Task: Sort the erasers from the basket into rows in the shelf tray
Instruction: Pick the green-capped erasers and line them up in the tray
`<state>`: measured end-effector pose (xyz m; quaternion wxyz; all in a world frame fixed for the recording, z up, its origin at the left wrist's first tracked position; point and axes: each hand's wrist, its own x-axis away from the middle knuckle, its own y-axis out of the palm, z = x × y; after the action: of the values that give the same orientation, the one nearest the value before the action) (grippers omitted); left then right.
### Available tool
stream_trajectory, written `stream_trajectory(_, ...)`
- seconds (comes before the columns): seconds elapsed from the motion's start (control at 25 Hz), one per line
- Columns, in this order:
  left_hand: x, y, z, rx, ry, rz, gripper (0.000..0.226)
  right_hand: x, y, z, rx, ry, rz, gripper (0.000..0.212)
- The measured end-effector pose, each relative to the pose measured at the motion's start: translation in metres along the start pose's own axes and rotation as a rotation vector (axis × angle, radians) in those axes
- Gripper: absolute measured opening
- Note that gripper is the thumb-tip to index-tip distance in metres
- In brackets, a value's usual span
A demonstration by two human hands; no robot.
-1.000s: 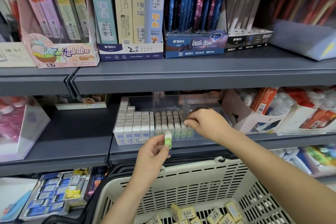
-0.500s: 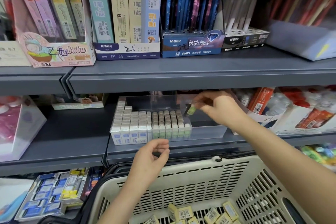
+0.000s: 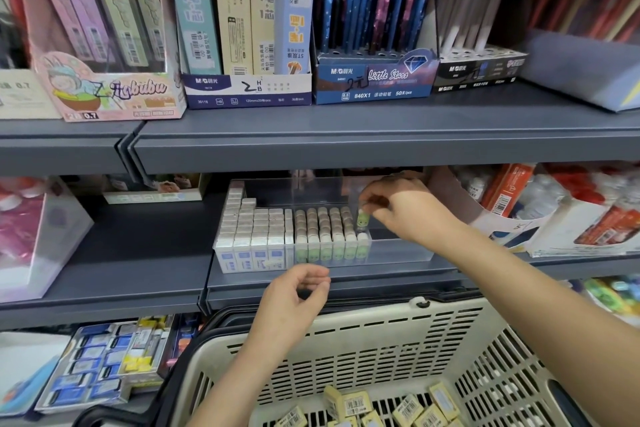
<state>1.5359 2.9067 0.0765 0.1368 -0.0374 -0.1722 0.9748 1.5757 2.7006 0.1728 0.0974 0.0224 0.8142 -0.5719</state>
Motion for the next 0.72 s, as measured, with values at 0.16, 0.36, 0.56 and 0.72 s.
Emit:
stream_trajectory(0.16, -0.001, 0.0, -0.001, 0.006, -0.003, 0.005, 0.018, 0.001, -0.002, -0.003, 0.005, 0.003, -0.046, 0.016)
stream_trajectory(0.36, 0.0, 0.0, -0.002, 0.0, 0.001, 0.004, 0.017, -0.004, -0.008, -0.005, 0.068, -0.01, -0.117, 0.015)
stream_trajectory(0.56, 0.0, 0.0, -0.001, 0.003, 0.002, 0.004, 0.017, -0.008, -0.01, -0.007, 0.071, 0.046, -0.132, 0.017)
stream_trajectory(0.72, 0.0, 0.0, -0.001, 0.017, 0.0, 0.004, 0.016, -0.009, -0.001, -0.007, 0.111, 0.027, -0.169, 0.02)
